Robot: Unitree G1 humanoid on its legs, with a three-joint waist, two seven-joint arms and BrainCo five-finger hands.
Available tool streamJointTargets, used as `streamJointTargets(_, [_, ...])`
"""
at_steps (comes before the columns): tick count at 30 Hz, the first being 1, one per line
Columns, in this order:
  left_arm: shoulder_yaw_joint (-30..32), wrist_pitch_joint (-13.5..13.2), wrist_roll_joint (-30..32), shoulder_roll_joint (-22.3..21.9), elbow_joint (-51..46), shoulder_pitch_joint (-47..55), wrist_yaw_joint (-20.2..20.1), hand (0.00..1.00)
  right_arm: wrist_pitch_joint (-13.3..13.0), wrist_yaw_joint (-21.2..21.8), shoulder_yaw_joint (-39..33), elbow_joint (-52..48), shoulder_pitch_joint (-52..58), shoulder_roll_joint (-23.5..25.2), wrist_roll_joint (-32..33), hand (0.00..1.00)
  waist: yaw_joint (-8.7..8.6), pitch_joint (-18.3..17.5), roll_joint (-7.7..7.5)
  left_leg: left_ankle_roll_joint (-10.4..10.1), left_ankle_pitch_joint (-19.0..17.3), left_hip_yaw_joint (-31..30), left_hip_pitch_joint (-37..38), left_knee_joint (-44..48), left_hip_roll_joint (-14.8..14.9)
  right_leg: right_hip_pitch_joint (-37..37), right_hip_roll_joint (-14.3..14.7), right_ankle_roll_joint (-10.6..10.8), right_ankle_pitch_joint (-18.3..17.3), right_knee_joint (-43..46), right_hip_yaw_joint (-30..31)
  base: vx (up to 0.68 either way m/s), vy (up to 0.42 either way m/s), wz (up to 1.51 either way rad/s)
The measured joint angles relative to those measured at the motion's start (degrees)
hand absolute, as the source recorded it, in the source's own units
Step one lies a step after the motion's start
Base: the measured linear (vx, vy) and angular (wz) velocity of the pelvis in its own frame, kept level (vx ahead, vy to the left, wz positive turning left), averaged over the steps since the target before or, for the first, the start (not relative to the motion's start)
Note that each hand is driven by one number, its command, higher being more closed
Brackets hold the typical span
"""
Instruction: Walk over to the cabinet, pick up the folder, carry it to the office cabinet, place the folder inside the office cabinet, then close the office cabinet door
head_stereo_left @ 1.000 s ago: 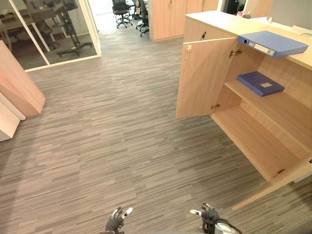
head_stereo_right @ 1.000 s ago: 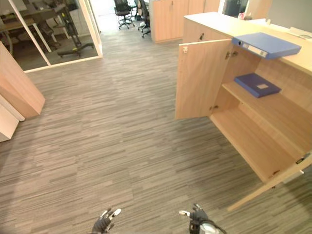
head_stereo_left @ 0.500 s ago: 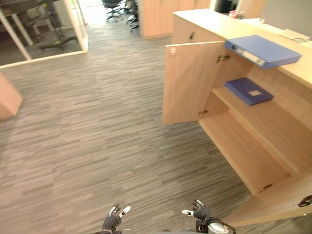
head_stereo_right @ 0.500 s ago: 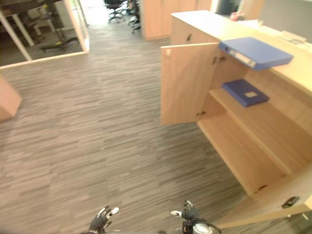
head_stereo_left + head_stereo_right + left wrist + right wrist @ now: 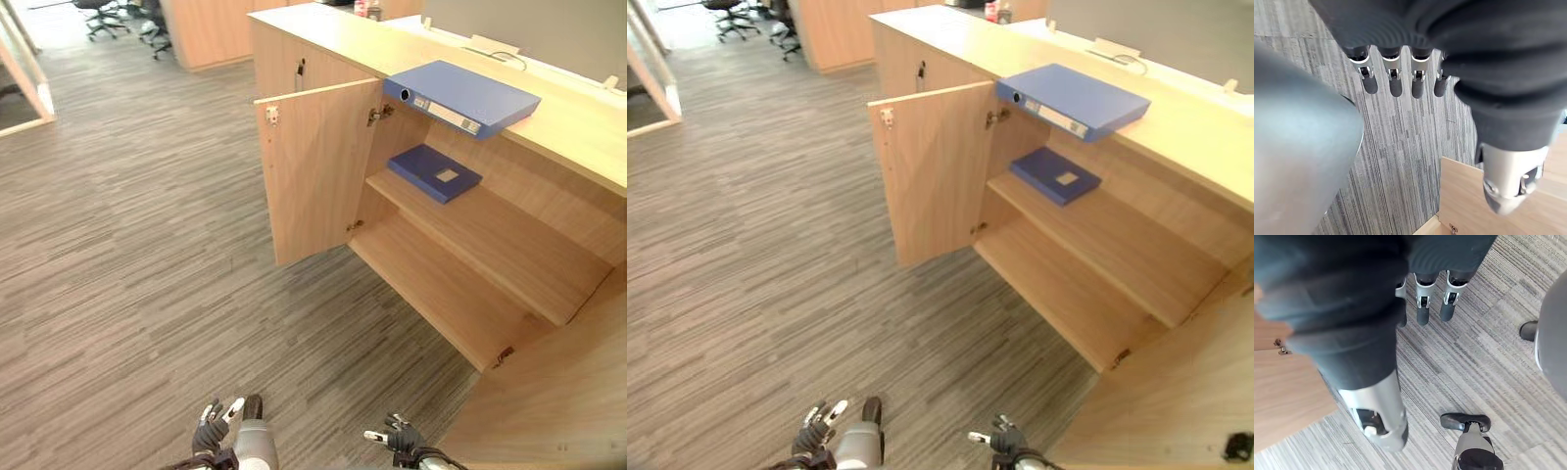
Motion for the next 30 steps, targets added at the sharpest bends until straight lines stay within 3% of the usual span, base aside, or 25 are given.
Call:
streamJointTargets(1, [1.25,0.05,-0.06,0.26,0.24,-0.05,0.02,0.0,0.18,0.27,1.43,-1.2,0.02,1.08,0.0,0.0,-0.02,-0.9,-1.51,0.97,-1.25,2.76,0.38,0.03,-0.69,-1.61,-2.33,2.41,1.67,1.36,1.62,0.45,0.44,-0.91])
streamJointTargets(2, [1.74,0.05,-0.1,0.19,0.33,0.02,0.01,0.0,0.22,0.58,2.26,-1.94,0.23,1.42,-0.01,0.0,0.31,-1.38,-1.81,1.61,-1.76,4.4,0.67,-0.09,-0.73,-2.69,-3.16,2.93,2.71,2.15,2.82,0.39,0.404,-0.96])
streamJointTargets(4, [2.69,0.33,-1.26,0.01,1.43,0.3,0.01,0.0,0.52,1.63,3.87,-2.95,-0.24,2.04,-0.06,0.0,1.41,-2.25,-1.5,4.07,-3.73,10.18,3.4,-1.19,-1.91,-6.28,-6.44,3.76,6.83,5.03,7.27,0.29,0.363,-1.01])
streamJointTargets(6, [2.35,0.79,-2.05,-0.11,1.72,0.55,0.04,0.0,0.62,2.0,3.73,-4.11,-0.28,1.84,-0.19,0.0,1.46,-2.57,-0.81,5.63,-4.66,13.89,6.54,-3.35,-3.62,-9.83,-9.12,3.26,8.47,11.51,8.38,0.19,0.337,-0.76])
streamJointTargets(9, [0.66,1.26,-2.69,-0.43,1.69,1.78,0.04,0.0,1.03,2.22,3.62,-4.17,0.28,1.37,-1.15,0.0,0.82,-3.23,0.34,7.44,-5.81,17.52,12.21,-6.65,-6.51,-14.73,-13.98,-1.58,11.8,23.98,4.03,0.12,0.288,-0.54])
streamJointTargets(10, [0.24,1.33,-2.68,-0.45,1.65,2.2,0.04,0.0,1.07,2.19,3.82,-4.17,0.52,1.34,-1.29,0.0,0.76,-3.61,0.78,7.77,-6.05,19.25,14.44,-8.57,-7.32,-16.19,-16.78,-4.34,13.67,27.2,-1.0,0.11,0.239,-0.64])
streamJointTargets(11, [0.16,1.41,-2.64,-0.35,1.52,2.34,0.04,0.0,1.08,2.2,4.57,-4.25,0.23,1.46,-1.74,0.0,0.71,-3.61,0.84,8.03,-6.42,20.68,16.1,-10.07,-7.5,-17.3,-18.96,-5.81,14.39,29.57,-5.77,0.09,0.217,-0.68])
streamJointTargets(12, [0.0,1.68,-2.58,-0.19,1.22,2.31,0.05,0.0,1.09,2.2,5.42,-4.58,0.11,1.46,-2.47,0.0,0.58,-3.59,0.83,8.2,-6.72,20.84,16.53,-10.43,-7.49,-17.97,-19.54,-5.25,13.89,30.81,-7.73,0.07,0.154,-0.55])
streamJointTargets(13, [-0.86,2.18,-2.16,0.32,0.13,2.3,0.04,0.0,1.2,2.35,7.04,-5.97,0.29,1.38,-4.31,0.0,-0.02,-3.35,0.94,8.08,-7.03,21.07,17.32,-11.07,-7.06,-18.99,-19.53,-4.28,11.96,32.44,-11.06,0.07,0.077,-0.32])
streamJointTargets(16, [-1.96,2.38,-1.05,0.5,-3.25,2.32,-0.05,0.0,1.77,3.11,8.44,-10.24,0.9,1.24,-8.59,0.0,-1.54,-1.91,1.11,7.56,-9.1,21.94,19.98,-10.97,-5.16,-24.2,-15.64,-2.67,5.04,36.0,-16.23,0.07,-0.007,-0.31])
streamJointTargets(18, [-2.0,2.38,-0.94,0.64,-4.03,2.46,-0.08,0.0,1.82,3.33,8.42,-12.11,1.36,0.99,-8.99,0.0,-1.82,-0.72,0.75,6.58,-10.45,23.44,22.5,-10.5,-4.12,-26.96,-12.67,-2.5,4.47,34.2,-19.14,0.12,-0.129,-0.36])
streamJointTargets(19, [-1.91,2.4,-0.91,0.72,-4.06,2.54,-0.16,0.0,1.87,3.35,8.48,-12.67,1.48,0.94,-8.99,0.0,-2.37,-0.32,-0.26,5.93,-11.27,24.0,23.57,-9.84,-4.35,-27.72,-11.5,-3.15,5.64,28.93,-21.37,0.17,-0.215,-0.12])
streamJointTargets(20, [-1.58,2.5,-0.8,0.88,-4.11,2.39,-0.17,0.0,1.93,3.35,8.78,-12.69,1.48,1.03,-8.98,0.0,-2.48,0.14,-2.29,5.05,-12.16,23.83,24.63,-9.46,-5.86,-27.15,-11.17,-7.79,7.48,22.21,-23.72,0.2,-0.209,-0.17])
streamJointTargets(21, [-1.44,2.85,-0.67,0.03,-3.89,2.1,-0.2,0.0,2.05,3.36,8.82,-12.64,1.27,0.31,-8.98,0.0,-2.2,0.18,-2.18,4.66,-12.52,23.74,24.87,-9.33,-5.52,-25.99,-10.28,-8.74,6.61,20.71,-23.87,0.23,-0.205,-0.14])
streamJointTargets(22, [-2.18,3.19,-0.49,-0.69,-4.06,1.94,-0.59,0.0,2.18,3.34,8.73,-12.69,0.68,-0.65,-8.96,0.0,-2.42,0.04,-0.62,4.7,-12.6,22.86,23.9,-9.09,-4.19,-25.61,-8.73,-8.78,6.63,18.92,-25.18,0.17,-0.149,-0.04])
streamJointTargets(24, [-2.46,3.51,-0.43,-0.91,-4.05,0.92,-1.26,0.0,2.32,3.4,8.38,-12.23,0.33,-1.07,-8.96,0.0,-2.73,-0.17,0.16,4.65,-12.53,21.1,23.69,-10.3,-3.71,-25.54,-6.67,-9.44,6.13,17.05,-26.21,0.2,-0.155,0.05])
streamJointTargets(27, [-2.78,4.1,-0.96,-0.9,-3.44,0.75,-1.52,0.0,2.4,3.42,7.98,-10.67,0.96,-1.02,-8.77,0.0,-2.65,-0.18,0.29,3.93,-13.06,19.27,26.22,-12.26,-2.06,-22.81,-4.02,-9.25,4.09,15.6,-27.38,0.21,-0.131,0.03])
streamJointTargets(30, [-3.55,4.49,-2.24,-0.88,-1.76,0.31,-1.57,0.0,2.47,3.41,7.66,-10.37,2.51,-1.06,-6.6,0.0,-3.88,-1.56,0.98,2.92,-15.03,19.12,26.86,-9.42,0.33,-20.94,-1.65,-8.44,2.09,14.67,-27.85,0.28,-0.119,0.01])
